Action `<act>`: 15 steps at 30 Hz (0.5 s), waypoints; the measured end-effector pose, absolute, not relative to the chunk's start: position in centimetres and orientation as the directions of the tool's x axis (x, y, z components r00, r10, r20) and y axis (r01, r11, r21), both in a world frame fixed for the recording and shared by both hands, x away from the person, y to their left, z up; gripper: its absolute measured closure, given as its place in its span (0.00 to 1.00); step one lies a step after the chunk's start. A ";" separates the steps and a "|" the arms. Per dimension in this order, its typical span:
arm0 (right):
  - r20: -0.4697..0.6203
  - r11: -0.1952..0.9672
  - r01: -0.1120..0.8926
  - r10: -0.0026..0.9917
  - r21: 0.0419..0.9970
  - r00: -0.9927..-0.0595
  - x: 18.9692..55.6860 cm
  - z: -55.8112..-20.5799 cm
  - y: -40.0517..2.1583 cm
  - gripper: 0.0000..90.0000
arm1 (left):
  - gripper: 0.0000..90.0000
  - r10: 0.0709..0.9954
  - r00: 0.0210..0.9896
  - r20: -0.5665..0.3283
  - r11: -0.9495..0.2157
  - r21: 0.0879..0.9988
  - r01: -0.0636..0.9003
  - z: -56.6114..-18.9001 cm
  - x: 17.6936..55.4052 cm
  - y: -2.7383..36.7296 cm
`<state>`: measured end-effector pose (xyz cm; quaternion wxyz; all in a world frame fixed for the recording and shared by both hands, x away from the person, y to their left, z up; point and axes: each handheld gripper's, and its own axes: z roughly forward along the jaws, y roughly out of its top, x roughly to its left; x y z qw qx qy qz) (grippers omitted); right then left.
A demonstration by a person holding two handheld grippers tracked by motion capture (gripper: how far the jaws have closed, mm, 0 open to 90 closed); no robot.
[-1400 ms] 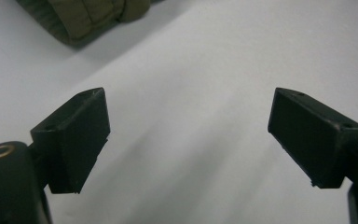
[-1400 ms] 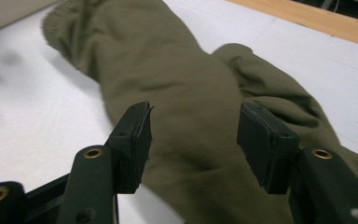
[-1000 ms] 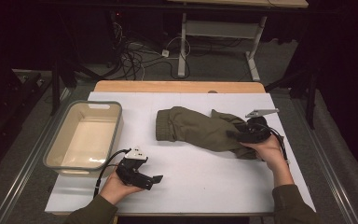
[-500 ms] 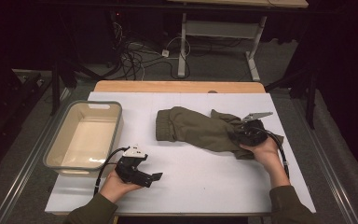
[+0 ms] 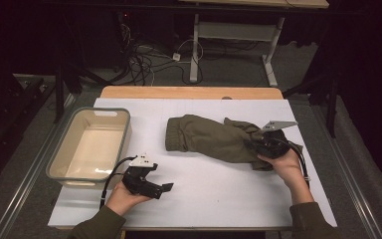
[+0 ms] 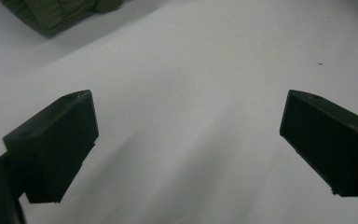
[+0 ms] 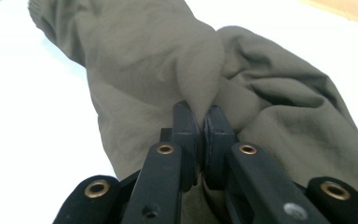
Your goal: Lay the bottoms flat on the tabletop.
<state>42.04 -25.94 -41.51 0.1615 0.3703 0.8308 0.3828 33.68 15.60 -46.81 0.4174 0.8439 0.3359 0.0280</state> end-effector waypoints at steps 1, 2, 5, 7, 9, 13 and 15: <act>0.016 0.430 0.488 0.738 0.759 -0.675 41.9 -41.3 -25.9 0.96 | 0.05 0.592 0.773 -0.230 -0.426 0.724 0.542 -46.8 33.7 15.6; 0.014 0.431 0.483 0.735 0.763 -0.678 41.7 -41.1 -25.8 0.96 | 0.05 0.592 0.772 -0.232 -0.425 0.724 0.543 -46.8 33.7 15.6; 0.006 0.435 0.462 0.722 0.773 -0.692 41.0 -40.4 -25.4 0.96 | 0.05 0.592 0.771 -0.236 -0.421 0.725 0.545 -46.8 33.7 15.6; -0.002 0.442 0.448 0.714 0.777 -0.701 40.5 -39.9 -25.1 0.96 | 0.05 0.592 0.771 -0.236 -0.423 0.723 0.546 -46.8 33.7 15.6; -0.017 0.457 0.430 0.700 0.779 -0.714 40.0 -39.5 -24.7 0.96 | 0.05 0.592 0.770 -0.236 -0.425 0.720 0.548 -46.8 33.7 15.6; -0.039 0.481 0.404 0.679 0.778 -0.733 39.1 -39.1 -23.9 0.96 | 0.05 0.590 0.770 -0.242 -0.424 0.719 0.551 -46.8 33.7 15.7; -0.043 0.492 0.397 0.668 0.775 -0.743 38.6 -38.9 -23.4 0.96 | 0.05 0.591 0.769 -0.242 -0.425 0.717 0.552 -46.8 33.8 15.7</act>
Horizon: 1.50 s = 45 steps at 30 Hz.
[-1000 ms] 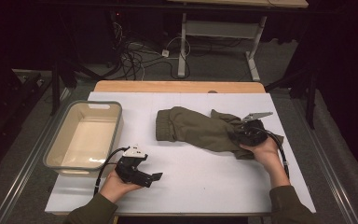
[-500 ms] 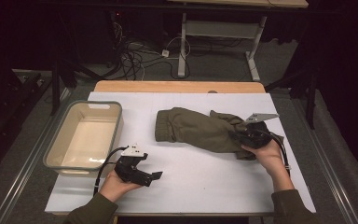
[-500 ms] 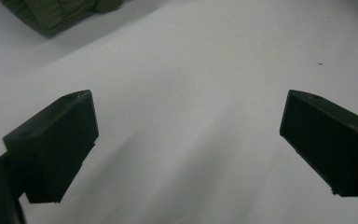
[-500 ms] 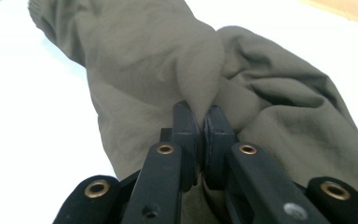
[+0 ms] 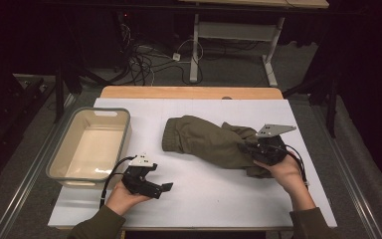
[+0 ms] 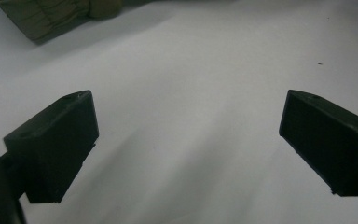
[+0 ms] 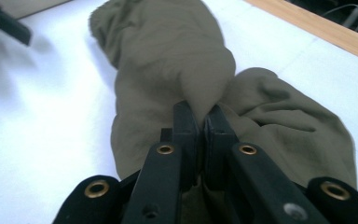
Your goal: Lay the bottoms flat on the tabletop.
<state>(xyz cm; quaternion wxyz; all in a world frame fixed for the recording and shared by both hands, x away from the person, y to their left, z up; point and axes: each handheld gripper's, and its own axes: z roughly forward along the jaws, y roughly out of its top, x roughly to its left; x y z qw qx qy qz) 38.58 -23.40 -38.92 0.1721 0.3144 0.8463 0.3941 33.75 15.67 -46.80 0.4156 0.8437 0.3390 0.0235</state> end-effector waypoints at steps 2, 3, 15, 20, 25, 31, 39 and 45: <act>-0.047 0.504 0.389 0.655 0.771 -0.754 38.1 -38.9 -22.9 0.96 | 0.05 0.591 0.768 -0.246 -0.424 0.716 0.555 -46.8 33.8 15.7; -0.043 0.504 0.389 0.651 0.771 -0.758 37.8 -38.9 -22.7 0.96 | 0.05 0.591 0.768 -0.246 -0.423 0.716 0.555 -46.8 33.8 15.7; -0.031 0.546 0.342 0.561 0.765 -0.827 34.5 -38.9 -19.4 0.96 | 0.05 0.584 0.773 -0.248 -0.426 0.717 0.552 -46.8 33.8 15.7; -0.025 0.572 0.322 0.514 0.754 -0.857 33.4 -39.5 -17.5 0.96 | 0.05 0.584 0.771 -0.254 -0.423 0.716 0.556 -46.8 33.8 15.7; -0.015 0.604 0.315 0.477 0.732 -0.879 32.4 -40.8 -15.9 0.96 | 0.05 0.581 0.773 -0.255 -0.425 0.715 0.555 -46.9 33.8 15.7; 0.015 0.642 0.325 0.438 0.694 -0.899 32.4 -42.8 -14.7 0.95 | 0.05 0.577 0.776 -0.254 -0.430 0.714 0.553 -46.9 33.8 15.7; 0.051 0.645 0.340 0.423 0.685 -0.905 32.7 -43.6 -14.7 0.78 | 0.05 0.575 0.778 -0.252 -0.432 0.714 0.551 -46.9 33.7 15.7; 0.055 0.557 0.344 0.471 0.756 -0.881 33.2 -41.1 -16.9 0.57 | 0.05 0.575 0.779 -0.251 -0.436 0.712 0.551 -46.9 33.8 15.6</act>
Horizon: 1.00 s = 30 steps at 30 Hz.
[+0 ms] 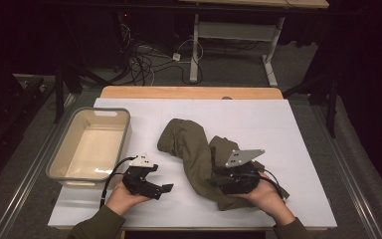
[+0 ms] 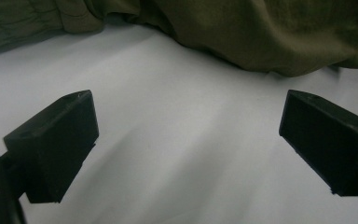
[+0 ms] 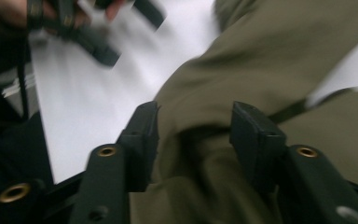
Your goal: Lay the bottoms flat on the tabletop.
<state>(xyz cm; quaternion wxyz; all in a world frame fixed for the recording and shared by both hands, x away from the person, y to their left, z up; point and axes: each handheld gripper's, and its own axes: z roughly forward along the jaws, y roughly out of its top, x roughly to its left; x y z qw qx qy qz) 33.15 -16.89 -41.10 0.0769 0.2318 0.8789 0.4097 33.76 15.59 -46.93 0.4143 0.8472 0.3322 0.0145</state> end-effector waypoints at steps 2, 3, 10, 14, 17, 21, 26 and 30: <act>0.048 0.530 0.345 0.495 0.774 -0.868 33.4 -40.3 -17.8 0.55 | 0.05 0.575 0.779 -0.251 -0.436 0.711 0.551 -46.9 33.8 15.6; 0.046 0.518 0.349 0.510 0.781 -0.859 33.5 -39.9 -18.3 0.54 | 0.05 0.575 0.779 -0.251 -0.437 0.710 0.552 -47.0 33.8 15.6; 0.041 0.475 0.423 0.627 0.772 -0.778 35.9 -39.8 -22.2 0.46 | 0.05 0.572 0.781 -0.250 -0.444 0.706 0.551 -47.0 33.7 15.4; 0.098 0.428 0.499 0.677 0.753 -0.729 37.6 -41.3 -23.6 0.36 | 0.05 0.572 0.781 -0.252 -0.447 0.703 0.554 -47.1 33.8 15.4; 0.108 0.428 0.536 0.700 0.728 -0.706 38.9 -42.5 -23.7 0.28 | 0.05 0.571 0.782 -0.251 -0.449 0.703 0.552 -47.1 33.8 15.4; 0.120 0.431 0.573 0.718 0.697 -0.686 40.4 -43.9 -23.4 0.19 | 0.05 0.570 0.783 -0.250 -0.449 0.703 0.552 -47.1 33.8 15.4; 0.097 0.458 0.604 0.740 0.652 -0.666 41.6 -45.6 -23.0 0.19 | 0.05 0.570 0.783 -0.250 -0.449 0.704 0.551 -47.0 33.7 15.4; 0.116 0.471 0.621 0.732 0.626 -0.672 41.9 -46.4 -23.2 0.29 | 0.05 0.570 0.782 -0.251 -0.447 0.705 0.551 -47.0 33.7 15.4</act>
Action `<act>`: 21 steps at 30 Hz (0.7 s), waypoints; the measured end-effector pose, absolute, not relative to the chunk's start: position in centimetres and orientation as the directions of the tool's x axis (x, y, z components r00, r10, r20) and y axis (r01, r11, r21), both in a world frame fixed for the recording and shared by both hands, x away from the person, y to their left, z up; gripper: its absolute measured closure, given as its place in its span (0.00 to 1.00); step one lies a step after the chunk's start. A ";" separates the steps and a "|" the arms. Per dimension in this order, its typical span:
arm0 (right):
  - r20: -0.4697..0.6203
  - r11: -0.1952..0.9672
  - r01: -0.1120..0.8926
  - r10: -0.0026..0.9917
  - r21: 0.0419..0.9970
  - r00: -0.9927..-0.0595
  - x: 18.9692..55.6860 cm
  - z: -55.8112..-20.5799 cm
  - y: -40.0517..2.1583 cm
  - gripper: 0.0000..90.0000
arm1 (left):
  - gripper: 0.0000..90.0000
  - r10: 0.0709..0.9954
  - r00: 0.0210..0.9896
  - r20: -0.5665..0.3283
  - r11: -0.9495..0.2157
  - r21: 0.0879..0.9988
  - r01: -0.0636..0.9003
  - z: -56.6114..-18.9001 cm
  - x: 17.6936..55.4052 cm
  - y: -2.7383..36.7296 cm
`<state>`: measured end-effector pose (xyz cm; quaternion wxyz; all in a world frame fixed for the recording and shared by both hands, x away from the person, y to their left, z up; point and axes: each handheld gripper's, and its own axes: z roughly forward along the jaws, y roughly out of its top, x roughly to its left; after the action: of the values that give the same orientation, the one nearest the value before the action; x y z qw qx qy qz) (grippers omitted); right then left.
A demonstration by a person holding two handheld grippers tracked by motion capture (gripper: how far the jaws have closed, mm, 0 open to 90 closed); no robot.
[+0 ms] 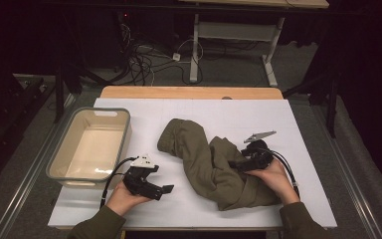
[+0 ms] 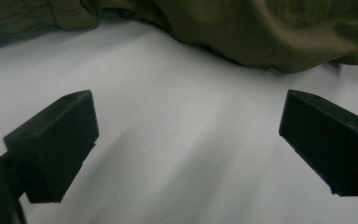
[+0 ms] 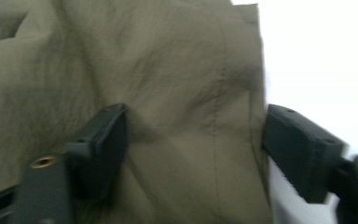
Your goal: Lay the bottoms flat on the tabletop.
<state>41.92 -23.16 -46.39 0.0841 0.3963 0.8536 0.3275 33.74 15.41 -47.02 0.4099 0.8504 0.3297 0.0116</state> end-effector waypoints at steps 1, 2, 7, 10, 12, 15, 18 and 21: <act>0.100 0.473 0.613 0.735 0.633 -0.671 41.8 -46.4 -23.3 0.34 | 0.05 0.570 0.783 -0.251 -0.447 0.705 0.551 -47.0 33.7 15.4; 0.080 0.483 0.604 0.736 0.634 -0.672 41.7 -46.4 -23.3 0.40 | 0.05 0.570 0.783 -0.251 -0.447 0.705 0.551 -47.0 33.7 15.4; 0.017 0.526 0.573 0.727 0.629 -0.687 40.8 -46.3 -23.0 0.67 | 0.05 0.570 0.783 -0.250 -0.448 0.703 0.552 -47.0 33.7 15.4; -0.025 0.549 0.549 0.721 0.630 -0.692 40.5 -46.3 -22.8 0.89 | 0.05 0.569 0.783 -0.249 -0.451 0.702 0.551 -47.1 33.7 15.4; 0.006 0.542 0.551 0.709 0.634 -0.705 40.5 -46.4 -22.9 0.96 | 0.05 0.569 0.784 -0.248 -0.452 0.702 0.550 -47.0 33.7 15.3; 0.020 0.540 0.557 0.706 0.631 -0.708 40.6 -46.2 -22.9 0.97 | 0.05 0.568 0.785 -0.247 -0.452 0.704 0.548 -47.0 33.7 15.4; 0.073 0.510 0.555 0.690 0.657 -0.720 40.4 -45.6 -23.3 0.98 | 0.05 0.567 0.785 -0.248 -0.451 0.705 0.548 -47.0 33.7 15.4; 0.093 0.493 0.531 0.667 0.689 -0.740 39.5 -44.4 -23.5 0.98 | 0.05 0.568 0.784 -0.250 -0.449 0.705 0.549 -47.0 33.7 15.4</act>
<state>39.49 -23.47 -44.41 0.0933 0.3486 0.8589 0.3634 33.74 15.44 -47.00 0.4096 0.8511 0.3282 0.0114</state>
